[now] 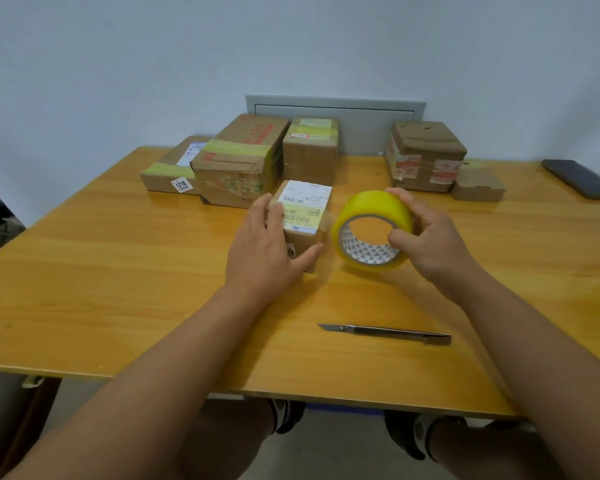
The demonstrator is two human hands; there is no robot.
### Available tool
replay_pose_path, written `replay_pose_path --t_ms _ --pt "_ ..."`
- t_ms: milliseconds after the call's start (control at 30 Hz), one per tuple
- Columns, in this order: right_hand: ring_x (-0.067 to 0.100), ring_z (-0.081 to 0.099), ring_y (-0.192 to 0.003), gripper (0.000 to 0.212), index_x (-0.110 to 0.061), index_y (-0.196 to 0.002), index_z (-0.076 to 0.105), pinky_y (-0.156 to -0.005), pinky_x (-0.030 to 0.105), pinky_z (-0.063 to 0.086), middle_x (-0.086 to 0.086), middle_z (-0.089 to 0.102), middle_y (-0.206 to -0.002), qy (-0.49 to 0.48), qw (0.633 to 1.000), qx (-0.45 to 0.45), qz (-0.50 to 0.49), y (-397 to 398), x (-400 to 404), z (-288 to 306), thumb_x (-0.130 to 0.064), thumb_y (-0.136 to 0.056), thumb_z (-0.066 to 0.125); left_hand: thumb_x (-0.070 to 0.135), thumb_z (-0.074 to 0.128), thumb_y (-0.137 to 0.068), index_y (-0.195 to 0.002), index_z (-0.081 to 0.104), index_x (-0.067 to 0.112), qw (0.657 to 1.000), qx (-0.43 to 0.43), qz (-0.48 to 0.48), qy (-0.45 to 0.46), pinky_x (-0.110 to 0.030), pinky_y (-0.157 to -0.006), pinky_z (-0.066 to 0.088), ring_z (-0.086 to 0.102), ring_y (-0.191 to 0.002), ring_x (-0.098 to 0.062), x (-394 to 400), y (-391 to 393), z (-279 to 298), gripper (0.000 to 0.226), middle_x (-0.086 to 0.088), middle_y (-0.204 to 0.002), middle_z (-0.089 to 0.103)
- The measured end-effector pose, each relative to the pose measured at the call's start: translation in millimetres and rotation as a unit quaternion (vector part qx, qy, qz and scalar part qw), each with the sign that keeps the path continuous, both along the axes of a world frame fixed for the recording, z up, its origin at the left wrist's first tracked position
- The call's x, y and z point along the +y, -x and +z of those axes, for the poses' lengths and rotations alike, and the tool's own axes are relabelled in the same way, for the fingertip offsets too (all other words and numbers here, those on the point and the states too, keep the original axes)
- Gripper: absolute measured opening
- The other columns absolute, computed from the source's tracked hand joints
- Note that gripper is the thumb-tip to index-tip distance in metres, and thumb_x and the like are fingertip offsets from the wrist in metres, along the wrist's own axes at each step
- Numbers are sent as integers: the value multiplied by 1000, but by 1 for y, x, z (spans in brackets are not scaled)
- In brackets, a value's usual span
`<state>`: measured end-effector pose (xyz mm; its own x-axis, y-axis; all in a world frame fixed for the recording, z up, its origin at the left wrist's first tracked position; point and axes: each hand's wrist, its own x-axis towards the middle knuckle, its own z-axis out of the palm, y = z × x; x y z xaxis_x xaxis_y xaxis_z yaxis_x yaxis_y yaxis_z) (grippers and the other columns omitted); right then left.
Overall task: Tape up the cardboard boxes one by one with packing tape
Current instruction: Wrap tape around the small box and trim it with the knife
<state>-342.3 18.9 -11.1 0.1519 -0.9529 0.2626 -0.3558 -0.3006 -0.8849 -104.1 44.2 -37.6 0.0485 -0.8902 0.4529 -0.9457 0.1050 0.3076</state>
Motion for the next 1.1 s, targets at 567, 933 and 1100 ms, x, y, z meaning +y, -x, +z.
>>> replay_pose_path --t_ms 567,933,1100 --pt "19 51 -118 73 -40 -149 33 -95 32 48 0 47 -140 16 997 73 12 -7 0 -4 -11 -89 63 64 61 -84 -157 10 30 974 -183 -123 -51 -35 -121 12 9 -152 -22 -11 -10 19 96 1 -165 12" --pt "9 66 -105 67 -24 -140 43 -83 24 55 1 67 -116 34 989 -138 28 -11 16 28 -12 -82 75 57 73 -78 -140 38 47 949 278 -143 -34 -25 -83 51 58 -100 4 12 15 9 72 27 -108 62" --pt "10 65 -104 38 -27 -111 54 -87 28 55 3 68 -110 22 990 -136 41 -28 23 12 -17 -81 77 63 62 -83 -146 23 34 930 327 -157 -54 -27 -83 53 62 -100 3 18 35 -6 80 14 -116 62"
